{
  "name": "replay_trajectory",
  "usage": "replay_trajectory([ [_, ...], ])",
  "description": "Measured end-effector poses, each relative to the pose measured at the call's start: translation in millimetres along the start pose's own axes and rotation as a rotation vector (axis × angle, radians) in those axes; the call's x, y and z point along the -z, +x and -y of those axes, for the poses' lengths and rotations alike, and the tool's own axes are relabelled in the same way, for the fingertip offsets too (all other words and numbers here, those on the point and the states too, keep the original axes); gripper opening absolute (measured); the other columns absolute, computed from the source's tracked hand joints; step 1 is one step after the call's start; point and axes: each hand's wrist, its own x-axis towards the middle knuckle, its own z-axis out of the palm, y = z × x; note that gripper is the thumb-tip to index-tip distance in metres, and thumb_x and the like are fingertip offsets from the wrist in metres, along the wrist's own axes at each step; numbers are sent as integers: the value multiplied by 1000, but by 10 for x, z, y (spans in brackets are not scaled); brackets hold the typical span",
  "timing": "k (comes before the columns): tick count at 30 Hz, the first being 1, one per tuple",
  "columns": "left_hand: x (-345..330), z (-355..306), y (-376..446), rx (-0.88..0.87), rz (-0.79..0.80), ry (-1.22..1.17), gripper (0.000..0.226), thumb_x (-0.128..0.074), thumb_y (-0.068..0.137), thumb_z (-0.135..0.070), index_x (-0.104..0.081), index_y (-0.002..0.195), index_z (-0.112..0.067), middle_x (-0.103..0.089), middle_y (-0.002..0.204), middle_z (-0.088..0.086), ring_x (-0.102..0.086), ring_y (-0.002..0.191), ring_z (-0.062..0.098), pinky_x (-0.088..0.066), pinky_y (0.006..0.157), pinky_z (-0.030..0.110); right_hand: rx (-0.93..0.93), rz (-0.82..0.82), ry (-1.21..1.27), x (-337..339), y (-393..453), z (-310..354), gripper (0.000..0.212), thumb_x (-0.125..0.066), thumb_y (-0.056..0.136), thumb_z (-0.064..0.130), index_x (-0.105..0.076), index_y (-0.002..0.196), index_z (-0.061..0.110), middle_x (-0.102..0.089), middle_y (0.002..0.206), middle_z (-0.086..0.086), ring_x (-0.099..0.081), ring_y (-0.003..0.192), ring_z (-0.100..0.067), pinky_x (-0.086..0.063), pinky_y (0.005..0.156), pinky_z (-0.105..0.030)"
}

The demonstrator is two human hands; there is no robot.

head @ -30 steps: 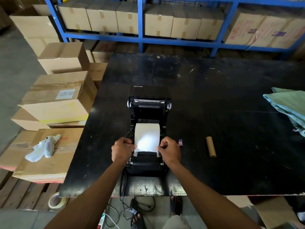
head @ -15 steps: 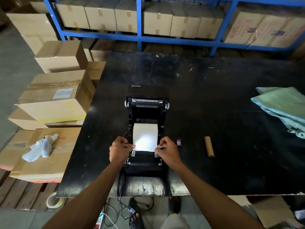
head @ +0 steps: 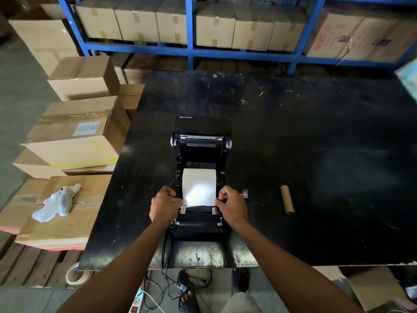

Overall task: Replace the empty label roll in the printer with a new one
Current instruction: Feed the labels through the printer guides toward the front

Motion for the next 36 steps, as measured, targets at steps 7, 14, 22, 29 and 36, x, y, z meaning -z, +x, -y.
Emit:
replay_trajectory([
  [7,13,-7,11,-15,29,23,34,-83,70,-20,-55,90,-21,-74,85,6,-70,82,26,-60,75,44,-27,51,-22,-6,24,-4,32,-73,75,8,-47,69,25,-66,75,3,-60,72,-14,-40,54,-24],
  [14,42,-13,44,-61,82,95,33,-73,76,-15,-51,99,-19,-74,90,8,-69,83,27,-60,76,44,-76,189,-54,62,145,63,22,-72,68,8,-57,76,22,-68,78,2,-64,78,-18,-53,68,-35],
  [22,88,-52,72,-46,127,168,39,-75,71,-21,-51,101,-27,-73,97,3,-68,87,27,-58,76,39,-48,94,68,24,79,22,33,-74,70,7,-46,74,25,-71,67,0,-70,71,-18,-56,67,-41],
  [29,54,-76,41,-71,81,152,54,-79,68,-23,-53,116,-21,-73,94,4,-69,87,27,-59,76,42,67,60,-111,37,67,59,29,-70,75,11,-44,75,24,-69,75,6,-65,77,-17,-50,65,-34],
  [36,46,-63,90,-87,114,141,44,-73,76,-17,-44,110,-19,-74,91,5,-67,89,27,-57,74,41,68,48,-61,23,58,2,32,-71,76,11,-42,73,24,-63,68,7,-67,73,-17,-51,64,-38],
])
